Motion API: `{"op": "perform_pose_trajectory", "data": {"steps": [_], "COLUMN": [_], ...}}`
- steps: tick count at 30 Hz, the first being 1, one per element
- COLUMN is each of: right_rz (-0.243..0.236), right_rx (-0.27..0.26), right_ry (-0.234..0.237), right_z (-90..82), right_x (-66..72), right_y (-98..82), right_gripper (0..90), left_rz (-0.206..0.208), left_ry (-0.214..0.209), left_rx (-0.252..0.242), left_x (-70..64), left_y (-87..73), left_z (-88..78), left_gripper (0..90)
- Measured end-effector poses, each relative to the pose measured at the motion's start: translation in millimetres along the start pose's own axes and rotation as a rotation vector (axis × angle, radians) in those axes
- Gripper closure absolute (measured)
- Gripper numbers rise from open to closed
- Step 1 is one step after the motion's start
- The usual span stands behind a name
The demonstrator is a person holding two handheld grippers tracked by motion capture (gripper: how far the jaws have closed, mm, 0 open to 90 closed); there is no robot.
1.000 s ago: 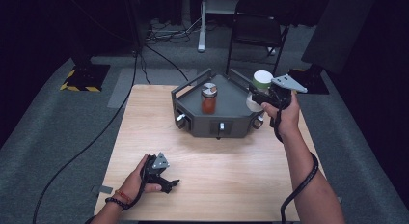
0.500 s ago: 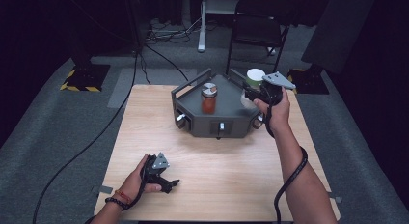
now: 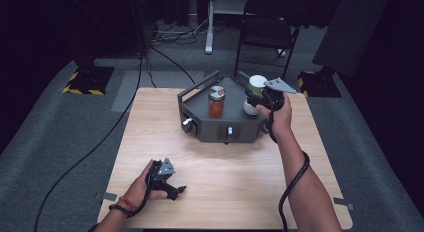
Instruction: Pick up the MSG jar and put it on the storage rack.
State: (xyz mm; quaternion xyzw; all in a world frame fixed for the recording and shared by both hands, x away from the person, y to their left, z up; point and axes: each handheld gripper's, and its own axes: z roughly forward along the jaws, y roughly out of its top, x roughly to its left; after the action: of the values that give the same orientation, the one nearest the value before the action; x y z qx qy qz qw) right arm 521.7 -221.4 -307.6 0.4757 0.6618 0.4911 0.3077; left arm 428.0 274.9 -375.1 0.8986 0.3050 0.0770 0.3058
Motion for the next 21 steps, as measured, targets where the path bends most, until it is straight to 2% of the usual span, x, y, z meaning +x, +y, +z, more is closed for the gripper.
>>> {"op": "perform_pose_trajectory", "data": {"steps": [7, 15, 21], "right_rz": [-0.008, -0.016, -0.001], "right_rx": [0.016, 0.009, 0.005], "right_ry": [0.006, 0.016, 0.014], "right_z": [5.8, 6.6, 7.3], "right_x": [2.6, 3.6, 0.2], "right_y": [-5.3, -7.8, -10.5], "right_gripper": [33.1, 33.0, 32.6], "left_rz": [-0.001, 0.000, 0.000], "left_ry": [0.000, 0.000, 0.000], "left_rx": [0.000, 0.000, 0.000], "left_x": [0.0, 0.0, 0.0], "left_y": [0.0, 0.0, 0.0], "left_z": [0.0, 0.0, 0.0], "left_gripper": [0.3, 0.3, 0.3]}}
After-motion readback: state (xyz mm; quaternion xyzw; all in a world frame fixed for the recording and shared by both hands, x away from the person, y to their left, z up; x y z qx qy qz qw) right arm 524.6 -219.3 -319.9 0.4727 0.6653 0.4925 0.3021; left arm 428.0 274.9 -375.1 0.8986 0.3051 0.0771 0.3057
